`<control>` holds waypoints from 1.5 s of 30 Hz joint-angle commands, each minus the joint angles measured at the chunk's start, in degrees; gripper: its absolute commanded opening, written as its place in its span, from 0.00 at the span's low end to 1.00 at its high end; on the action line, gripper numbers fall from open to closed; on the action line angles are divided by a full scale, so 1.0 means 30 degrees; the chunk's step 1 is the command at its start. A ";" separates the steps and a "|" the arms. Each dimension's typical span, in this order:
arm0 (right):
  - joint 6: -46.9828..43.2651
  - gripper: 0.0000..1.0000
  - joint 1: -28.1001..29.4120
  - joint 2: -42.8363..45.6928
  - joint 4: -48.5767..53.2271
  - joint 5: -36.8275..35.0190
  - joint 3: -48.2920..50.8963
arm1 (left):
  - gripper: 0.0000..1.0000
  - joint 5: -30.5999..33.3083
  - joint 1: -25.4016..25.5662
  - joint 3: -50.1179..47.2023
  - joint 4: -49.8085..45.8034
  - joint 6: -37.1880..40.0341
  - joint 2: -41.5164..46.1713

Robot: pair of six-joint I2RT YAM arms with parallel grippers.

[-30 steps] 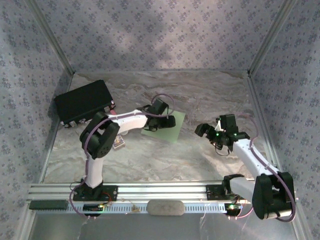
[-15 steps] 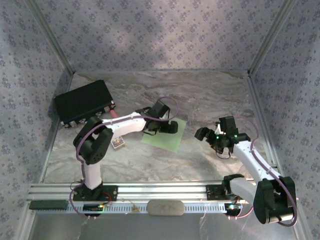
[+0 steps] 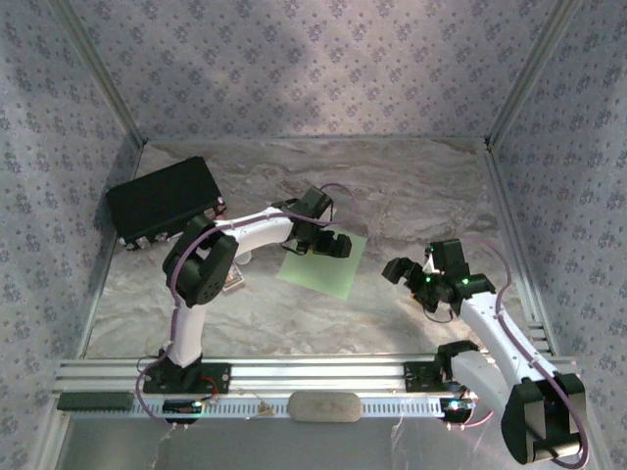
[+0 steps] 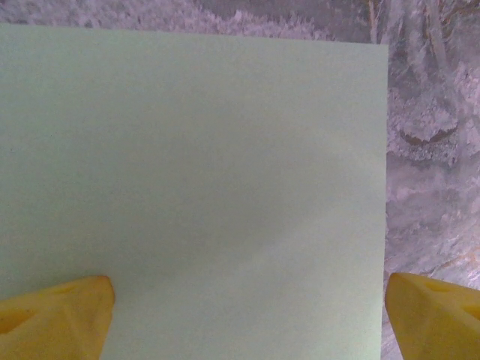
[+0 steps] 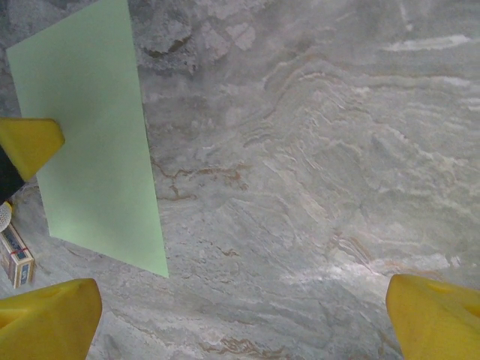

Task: Fold a paper plane with a square sheet of paper (pick it up from the middle)
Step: Move the square sheet of paper to the center of the table.

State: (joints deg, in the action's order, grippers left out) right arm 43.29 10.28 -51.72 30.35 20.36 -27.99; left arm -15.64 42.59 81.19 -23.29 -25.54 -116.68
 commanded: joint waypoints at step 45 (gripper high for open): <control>-0.0374 0.99 -0.2019 0.2279 -0.0737 0.1379 0.0140 | 0.93 0.8154 0.4375 0.1157 -0.6840 -0.7236 0.1292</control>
State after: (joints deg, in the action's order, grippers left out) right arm 43.92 4.56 -44.99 26.44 22.37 -26.06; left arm 8.80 55.51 81.89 -35.48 -46.98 -111.09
